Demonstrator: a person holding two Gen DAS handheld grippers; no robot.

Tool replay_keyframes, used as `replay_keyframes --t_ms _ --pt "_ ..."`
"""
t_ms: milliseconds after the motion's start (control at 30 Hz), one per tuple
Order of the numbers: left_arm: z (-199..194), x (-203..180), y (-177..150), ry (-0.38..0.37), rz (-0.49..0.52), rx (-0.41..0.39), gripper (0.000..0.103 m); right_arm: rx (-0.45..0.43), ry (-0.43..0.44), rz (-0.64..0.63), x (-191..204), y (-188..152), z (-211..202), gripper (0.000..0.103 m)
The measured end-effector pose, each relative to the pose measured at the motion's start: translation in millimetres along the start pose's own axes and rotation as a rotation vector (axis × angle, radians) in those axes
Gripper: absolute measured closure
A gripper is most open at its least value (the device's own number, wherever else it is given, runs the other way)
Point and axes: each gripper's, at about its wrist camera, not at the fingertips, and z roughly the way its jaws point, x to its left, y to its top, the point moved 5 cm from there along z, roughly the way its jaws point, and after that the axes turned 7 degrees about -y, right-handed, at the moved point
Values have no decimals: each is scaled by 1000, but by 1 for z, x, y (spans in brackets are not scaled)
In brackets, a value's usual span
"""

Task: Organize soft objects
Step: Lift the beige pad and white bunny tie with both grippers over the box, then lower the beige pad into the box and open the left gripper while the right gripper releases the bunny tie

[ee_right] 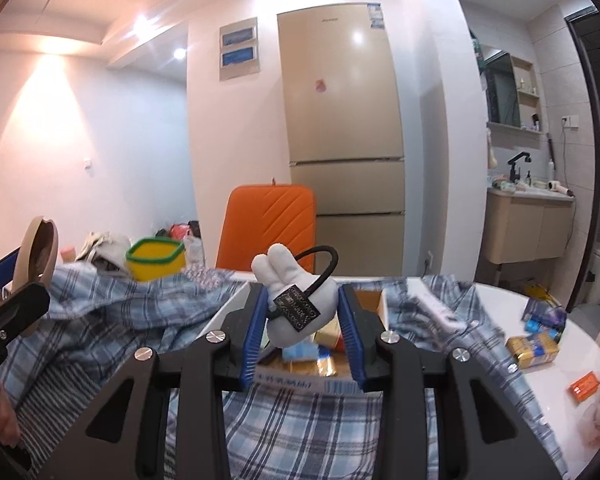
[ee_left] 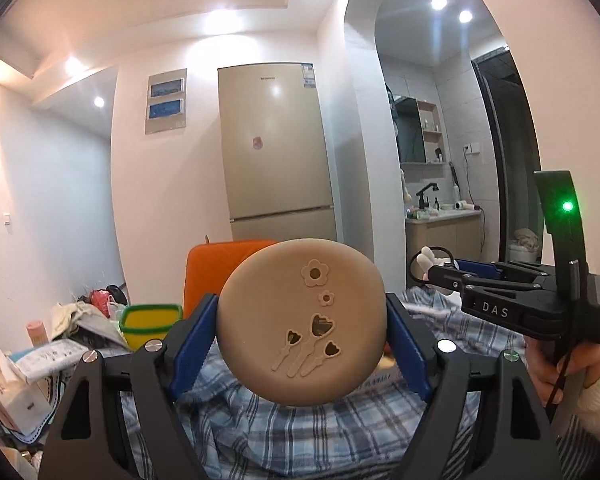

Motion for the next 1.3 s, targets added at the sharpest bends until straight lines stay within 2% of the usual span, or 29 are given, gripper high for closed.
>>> replay_keyframes --t_ms 267,467,600,767,900,1033,1100,1300 --pt "39 -2 38 -9 -47 3 21 -99 -46 -16 -9 56 -8 67" --pt "87 2 59 -1 -75 -1 21 -117 -56 25 -14 87 19 66" --pt "120 7 59 10 -86 19 21 -109 -97 39 -20 86 43 66" --pt "156 15 43 17 -107 74 21 -46 -120 71 -32 56 73 66" --pt "184 21 25 18 -119 147 21 29 -144 50 -40 27 98 65" --pt "216 27 -5 6 -146 267 21 123 -155 38 -46 3 117 65" --pt "231 29 -21 13 -148 333 21 207 -149 21 -45 -10 127 65" --pt "259 37 -66 12 -178 475 21 384 -117 -37 -31 -42 145 65"
